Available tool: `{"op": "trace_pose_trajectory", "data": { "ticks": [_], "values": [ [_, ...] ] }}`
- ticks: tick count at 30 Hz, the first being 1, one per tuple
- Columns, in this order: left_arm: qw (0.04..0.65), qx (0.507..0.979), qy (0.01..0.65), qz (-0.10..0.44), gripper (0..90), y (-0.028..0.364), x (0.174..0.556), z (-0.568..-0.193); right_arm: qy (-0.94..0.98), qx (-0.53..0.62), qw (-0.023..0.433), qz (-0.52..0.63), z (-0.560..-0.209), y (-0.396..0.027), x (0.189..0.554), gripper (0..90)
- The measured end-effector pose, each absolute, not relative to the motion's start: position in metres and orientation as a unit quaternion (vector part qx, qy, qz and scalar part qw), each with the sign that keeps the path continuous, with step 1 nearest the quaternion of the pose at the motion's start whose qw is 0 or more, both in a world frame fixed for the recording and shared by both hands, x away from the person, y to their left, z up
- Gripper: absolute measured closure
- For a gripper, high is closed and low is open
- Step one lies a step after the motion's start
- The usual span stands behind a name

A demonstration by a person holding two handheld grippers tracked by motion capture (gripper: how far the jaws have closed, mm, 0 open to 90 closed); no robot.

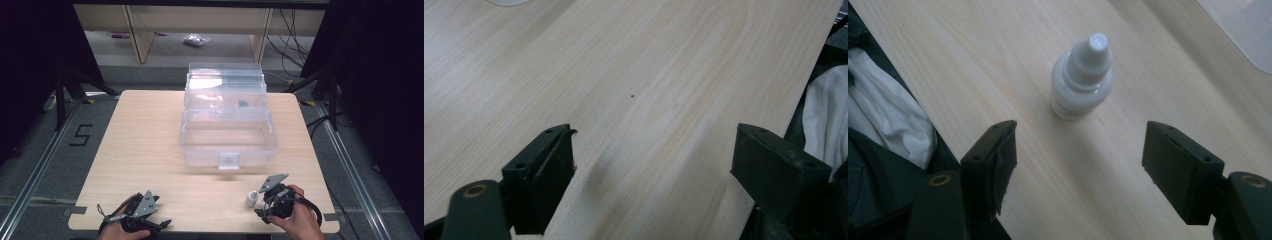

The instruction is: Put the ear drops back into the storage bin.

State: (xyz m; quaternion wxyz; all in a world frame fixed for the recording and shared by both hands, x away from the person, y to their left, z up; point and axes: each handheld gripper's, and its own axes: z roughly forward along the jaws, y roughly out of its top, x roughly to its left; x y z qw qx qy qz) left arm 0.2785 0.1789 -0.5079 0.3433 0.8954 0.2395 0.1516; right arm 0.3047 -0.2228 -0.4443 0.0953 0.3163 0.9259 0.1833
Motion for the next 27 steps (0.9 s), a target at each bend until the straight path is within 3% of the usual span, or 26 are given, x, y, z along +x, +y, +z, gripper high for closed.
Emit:
{"op": "trace_pose_trajectory", "data": {
  "ticks": [27],
  "values": [
    [0.345, 0.895, 0.24, 0.149, 16.7, 0.179, 0.278, -0.508, 0.95, 0.273, 0.072, 0.13, -0.449, -0.189, 0.338, 46.4]
  ]
}}
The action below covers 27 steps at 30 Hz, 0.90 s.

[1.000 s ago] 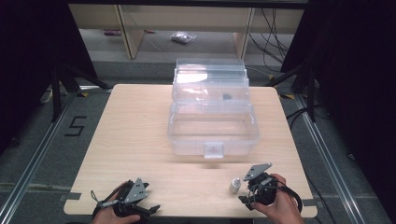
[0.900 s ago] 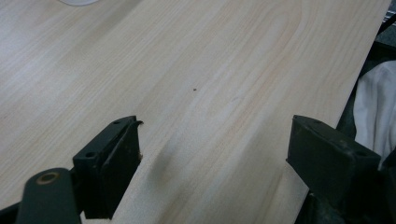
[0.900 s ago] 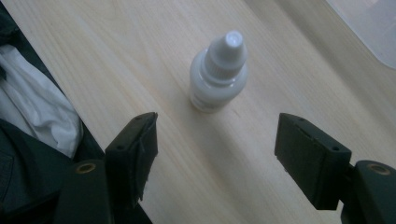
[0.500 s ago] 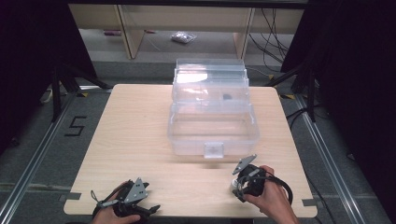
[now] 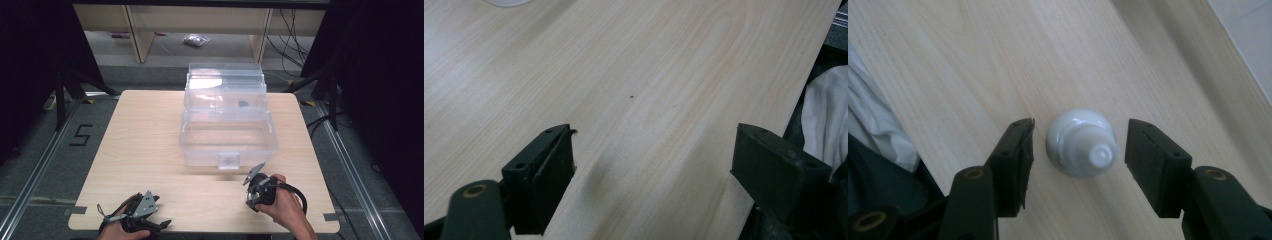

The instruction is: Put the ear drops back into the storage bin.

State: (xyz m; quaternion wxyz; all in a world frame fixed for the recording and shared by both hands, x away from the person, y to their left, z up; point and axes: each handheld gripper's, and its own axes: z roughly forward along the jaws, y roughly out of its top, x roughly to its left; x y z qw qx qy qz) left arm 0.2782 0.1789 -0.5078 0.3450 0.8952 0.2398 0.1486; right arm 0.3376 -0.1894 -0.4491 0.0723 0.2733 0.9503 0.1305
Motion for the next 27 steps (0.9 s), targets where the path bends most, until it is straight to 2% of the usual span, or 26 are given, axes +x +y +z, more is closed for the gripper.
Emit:
{"op": "trace_pose_trajectory", "data": {
  "ticks": [8, 15, 27],
  "values": [
    [0.345, 0.895, 0.239, 0.148, 16.7, 0.179, 0.278, -0.508, 0.954, 0.265, 0.067, 0.122, -0.452, -0.186, 0.341, 50.9],
    [0.345, 0.896, 0.239, 0.148, 16.7, 0.179, 0.278, -0.508, 0.956, 0.266, 0.06, 0.112, -0.455, -0.183, 0.343, 59.8],
    [0.343, 0.896, 0.239, 0.15, 16.9, 0.179, 0.279, -0.508, 0.954, 0.261, 0.081, 0.12, -0.443, -0.186, 0.342, 60.2]
  ]
}}
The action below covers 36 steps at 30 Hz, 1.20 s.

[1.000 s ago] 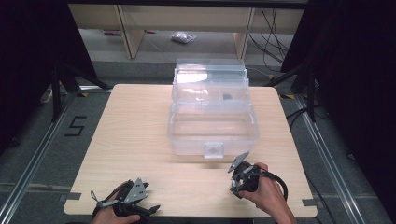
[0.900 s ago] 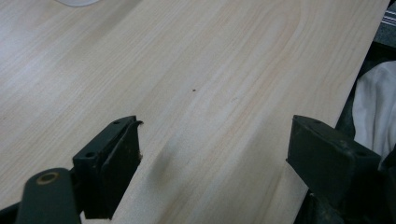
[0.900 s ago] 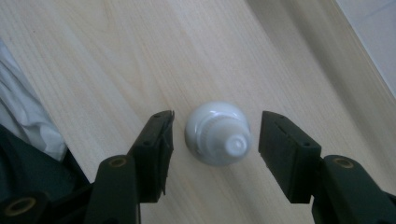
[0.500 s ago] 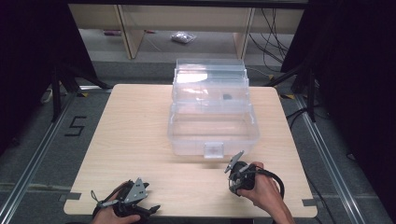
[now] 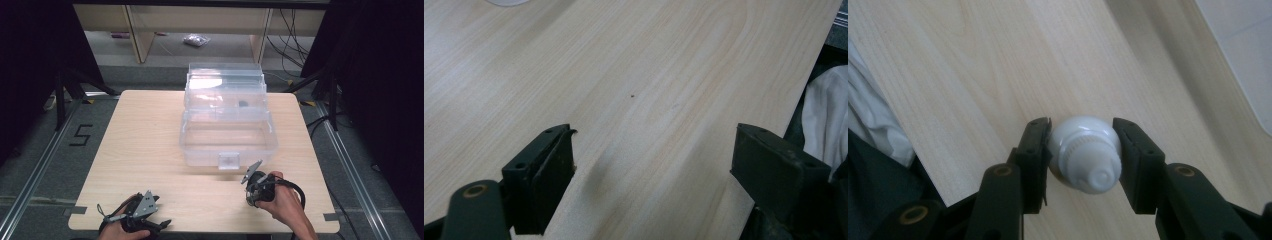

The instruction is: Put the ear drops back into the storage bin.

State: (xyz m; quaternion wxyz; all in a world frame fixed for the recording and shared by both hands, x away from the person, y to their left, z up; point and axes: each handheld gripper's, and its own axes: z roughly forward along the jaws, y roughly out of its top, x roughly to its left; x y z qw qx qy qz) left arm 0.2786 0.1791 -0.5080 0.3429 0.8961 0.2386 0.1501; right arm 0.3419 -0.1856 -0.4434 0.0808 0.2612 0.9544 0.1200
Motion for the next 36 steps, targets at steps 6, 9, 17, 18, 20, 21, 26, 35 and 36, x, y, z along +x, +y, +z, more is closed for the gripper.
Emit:
{"op": "trace_pose_trajectory", "data": {
  "ticks": [6, 9, 17, 18, 20, 21, 26, 35, 36],
  "values": [
    [0.347, 0.894, 0.242, 0.149, 16.9, 0.179, 0.278, -0.508, 0.955, 0.255, 0.078, 0.132, -0.432, -0.191, 0.347, 60.2],
    [0.347, 0.894, 0.242, 0.149, 16.9, 0.179, 0.278, -0.508, 0.955, 0.252, 0.076, 0.133, -0.426, -0.192, 0.349, 60.2],
    [0.347, 0.894, 0.242, 0.148, 16.9, 0.179, 0.278, -0.508, 0.954, 0.255, 0.074, 0.135, -0.419, -0.196, 0.357, 60.2],
    [0.347, 0.894, 0.242, 0.149, 16.9, 0.179, 0.278, -0.509, 0.953, 0.261, 0.074, 0.134, -0.416, -0.196, 0.358, 60.2],
    [0.347, 0.894, 0.242, 0.149, 16.9, 0.179, 0.278, -0.509, 0.953, 0.261, 0.074, 0.134, -0.412, -0.196, 0.359, 60.2],
    [0.347, 0.894, 0.242, 0.149, 16.9, 0.179, 0.278, -0.509, 0.954, 0.259, 0.074, 0.133, -0.41, -0.196, 0.359, 60.2],
    [0.347, 0.894, 0.242, 0.148, 16.9, 0.179, 0.278, -0.509, 0.952, 0.262, 0.072, 0.139, -0.399, -0.199, 0.365, 60.2],
    [0.348, 0.894, 0.242, 0.148, 16.9, 0.179, 0.278, -0.509, 0.954, 0.26, 0.061, 0.136, -0.382, -0.199, 0.373, 60.2],
    [0.349, 0.891, 0.252, 0.144, 16.9, 0.179, 0.277, -0.509, 0.954, 0.26, 0.064, 0.135, -0.38, -0.199, 0.374, 60.2]
  ]
}}
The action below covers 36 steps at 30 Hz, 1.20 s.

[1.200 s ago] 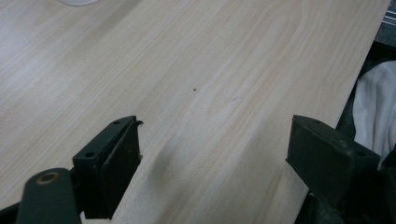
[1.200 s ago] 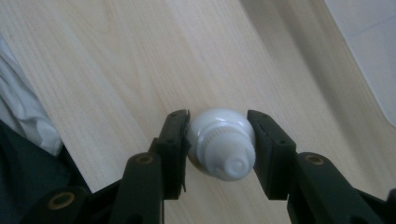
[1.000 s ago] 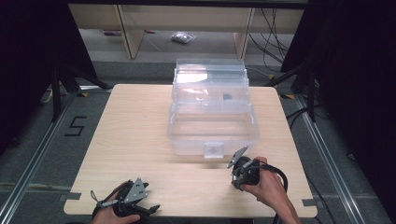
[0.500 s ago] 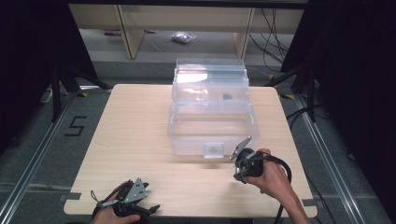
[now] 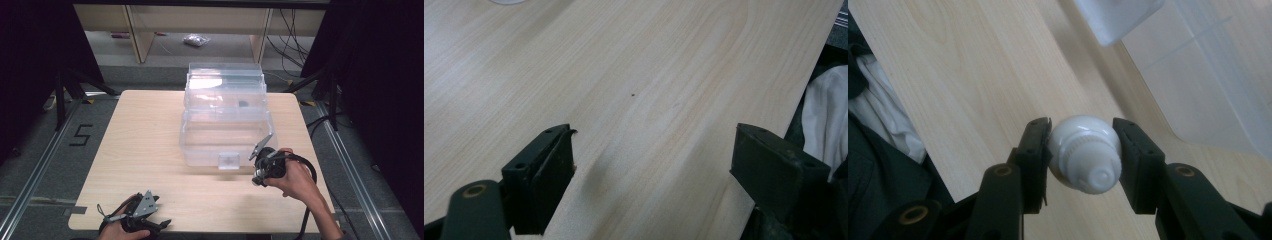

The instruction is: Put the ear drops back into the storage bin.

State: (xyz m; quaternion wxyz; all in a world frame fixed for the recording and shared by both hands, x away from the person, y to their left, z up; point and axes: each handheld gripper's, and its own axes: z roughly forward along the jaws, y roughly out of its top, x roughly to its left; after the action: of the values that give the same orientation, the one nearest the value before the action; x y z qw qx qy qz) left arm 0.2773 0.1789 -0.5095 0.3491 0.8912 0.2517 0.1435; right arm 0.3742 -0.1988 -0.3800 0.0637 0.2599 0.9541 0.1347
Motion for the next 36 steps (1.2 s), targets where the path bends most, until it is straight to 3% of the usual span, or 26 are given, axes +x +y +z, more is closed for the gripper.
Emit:
{"op": "trace_pose_trajectory", "data": {
  "ticks": [14, 36],
  "values": [
    [0.347, 0.893, 0.244, 0.147, 16.9, 0.179, 0.278, -0.509, 0.952, 0.264, 0.062, 0.143, -0.342, -0.205, 0.392, 60.2],
    [0.35, 0.891, 0.251, 0.143, 16.8, 0.179, 0.277, -0.51, 0.942, 0.305, 0.073, 0.123, -0.324, -0.211, 0.448, 60.2]
  ]
}}
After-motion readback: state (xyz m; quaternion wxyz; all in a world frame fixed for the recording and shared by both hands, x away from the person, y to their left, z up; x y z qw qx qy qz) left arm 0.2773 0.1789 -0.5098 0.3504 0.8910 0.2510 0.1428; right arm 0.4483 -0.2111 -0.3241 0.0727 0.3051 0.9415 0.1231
